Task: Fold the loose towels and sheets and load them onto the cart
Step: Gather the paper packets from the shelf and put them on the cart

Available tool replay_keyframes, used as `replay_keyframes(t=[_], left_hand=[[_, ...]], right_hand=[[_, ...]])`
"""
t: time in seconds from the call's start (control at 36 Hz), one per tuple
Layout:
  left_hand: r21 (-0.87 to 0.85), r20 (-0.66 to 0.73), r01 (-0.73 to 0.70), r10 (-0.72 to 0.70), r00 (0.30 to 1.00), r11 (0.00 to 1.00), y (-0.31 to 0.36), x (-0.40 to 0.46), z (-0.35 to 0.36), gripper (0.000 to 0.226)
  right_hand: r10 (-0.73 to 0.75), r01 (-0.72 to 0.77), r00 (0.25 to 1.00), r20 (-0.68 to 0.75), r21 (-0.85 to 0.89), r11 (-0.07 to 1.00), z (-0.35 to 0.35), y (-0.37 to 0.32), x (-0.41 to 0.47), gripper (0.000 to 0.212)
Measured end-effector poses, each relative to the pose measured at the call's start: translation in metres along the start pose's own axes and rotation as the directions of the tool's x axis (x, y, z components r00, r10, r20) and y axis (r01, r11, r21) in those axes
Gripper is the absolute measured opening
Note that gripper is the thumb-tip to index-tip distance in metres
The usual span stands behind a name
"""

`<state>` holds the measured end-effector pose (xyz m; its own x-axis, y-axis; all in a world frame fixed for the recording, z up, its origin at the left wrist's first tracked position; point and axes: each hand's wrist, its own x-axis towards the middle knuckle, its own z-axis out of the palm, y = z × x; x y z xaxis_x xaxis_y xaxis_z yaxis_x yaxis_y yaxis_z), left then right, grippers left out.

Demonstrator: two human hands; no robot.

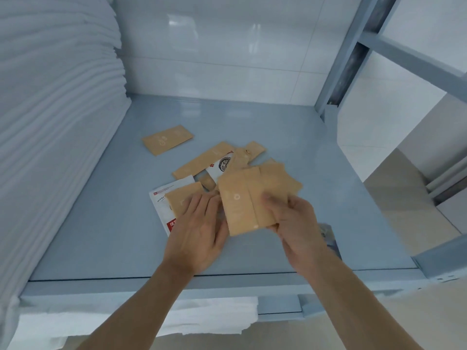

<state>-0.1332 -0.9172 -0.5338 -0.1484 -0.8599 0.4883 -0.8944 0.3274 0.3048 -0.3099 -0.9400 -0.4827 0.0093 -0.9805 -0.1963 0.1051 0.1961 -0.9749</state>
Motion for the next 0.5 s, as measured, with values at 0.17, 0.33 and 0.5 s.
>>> replay_keyframes(t=[0.17, 0.33, 0.5], left_hand=[[-0.084, -0.107, -0.156, 0.147, 0.983, 0.984, 0.001, -0.004, -0.006, 0.042], [-0.182, -0.181, -0.085, 0.052, 0.982, 0.980, -0.002, -0.004, -0.010, 0.035], [-0.074, -0.227, -0.027, 0.009, 0.974, 0.997, -0.001, -0.001, -0.003, 0.044]], right_hand=[[0.043, -0.039, 0.999, -0.028, 0.120, 0.992, 0.021, 0.035, -0.016, 0.015], [0.065, -0.004, 0.973, -0.222, 0.264, 0.964, 0.025, 0.045, -0.016, 0.020], [-0.011, 0.062, 0.982, -0.188, 0.269, 0.961, 0.021, 0.056, -0.019, 0.013]])
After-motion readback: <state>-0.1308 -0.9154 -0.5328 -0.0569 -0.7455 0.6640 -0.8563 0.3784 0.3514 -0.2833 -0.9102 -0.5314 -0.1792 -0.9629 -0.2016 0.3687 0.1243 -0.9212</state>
